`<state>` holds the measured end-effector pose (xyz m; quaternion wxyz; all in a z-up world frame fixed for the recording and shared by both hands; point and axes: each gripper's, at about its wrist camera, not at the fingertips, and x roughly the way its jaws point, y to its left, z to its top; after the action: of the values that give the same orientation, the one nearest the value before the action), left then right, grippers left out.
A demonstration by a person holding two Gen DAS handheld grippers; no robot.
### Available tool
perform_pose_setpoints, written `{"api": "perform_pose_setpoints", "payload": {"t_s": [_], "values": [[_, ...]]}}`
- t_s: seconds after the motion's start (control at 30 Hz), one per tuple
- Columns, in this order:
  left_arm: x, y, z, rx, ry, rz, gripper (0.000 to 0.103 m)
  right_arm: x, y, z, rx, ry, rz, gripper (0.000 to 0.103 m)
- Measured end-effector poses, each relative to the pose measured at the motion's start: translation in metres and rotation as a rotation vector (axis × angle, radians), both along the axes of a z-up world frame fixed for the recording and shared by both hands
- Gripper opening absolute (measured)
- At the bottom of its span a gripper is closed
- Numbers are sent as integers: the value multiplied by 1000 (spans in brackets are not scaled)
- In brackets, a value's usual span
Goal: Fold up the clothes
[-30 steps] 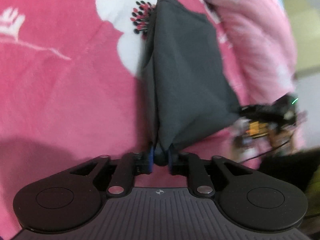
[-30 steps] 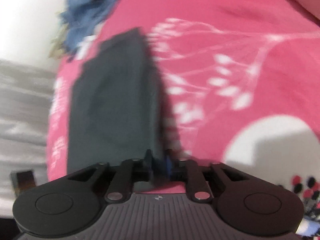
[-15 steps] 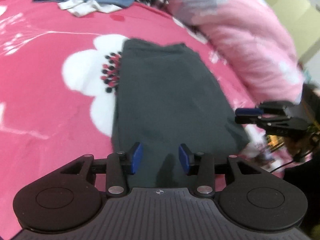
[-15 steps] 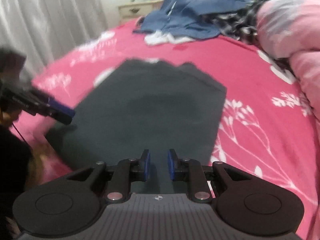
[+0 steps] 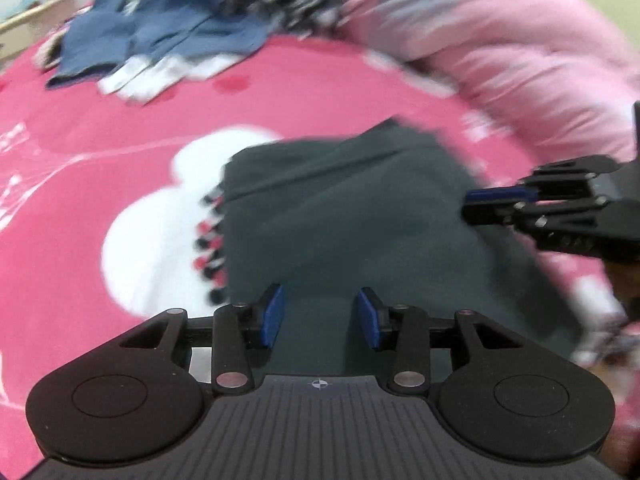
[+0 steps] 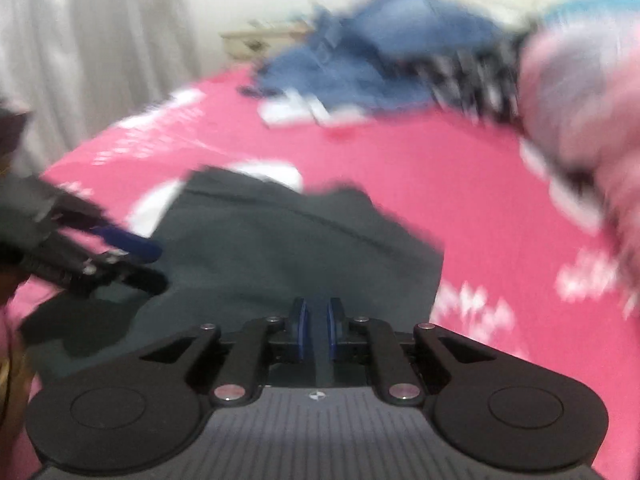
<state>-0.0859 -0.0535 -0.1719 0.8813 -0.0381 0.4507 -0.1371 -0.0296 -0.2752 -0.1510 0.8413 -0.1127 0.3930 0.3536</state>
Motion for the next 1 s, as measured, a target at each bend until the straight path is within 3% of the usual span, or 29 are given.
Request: {"api": "perform_pose_setpoints", "payload": {"t_s": [0.07, 0.2, 0.3, 0.4, 0.47, 0.67, 0.73, 0.8, 0.93, 1.0], "values": [[-6, 3, 14, -28, -29, 11, 40, 7, -1, -2, -18, 24, -21, 11], [3, -6, 38, -53, -101, -30, 41, 5, -3, 33, 58, -10, 20, 11], [32, -23, 24, 28, -73, -2, 41, 24, 25, 31, 16, -18, 47, 11], [43, -33, 9, 83, -37, 79, 41, 51, 44, 1, -22, 91, -41, 6], [41, -41, 9, 115, -41, 113, 44, 55, 42, -3, 5, 121, -81, 6], [46, -47, 14, 129, 2, 210, 49, 56, 33, 23, 62, 107, -147, 8], [47, -48, 16, 130, 18, 228, 50, 68, 36, 9, 25, 164, -169, 7], [47, -49, 18, 140, 26, 245, 53, 73, 29, -2, 59, 207, -192, 6], [49, -50, 22, 180, 43, 260, 60, 58, 1, 16, 168, 246, -265, 11], [50, -50, 24, 185, 52, 273, 61, 40, -11, 25, 152, 254, -279, 12]]}}
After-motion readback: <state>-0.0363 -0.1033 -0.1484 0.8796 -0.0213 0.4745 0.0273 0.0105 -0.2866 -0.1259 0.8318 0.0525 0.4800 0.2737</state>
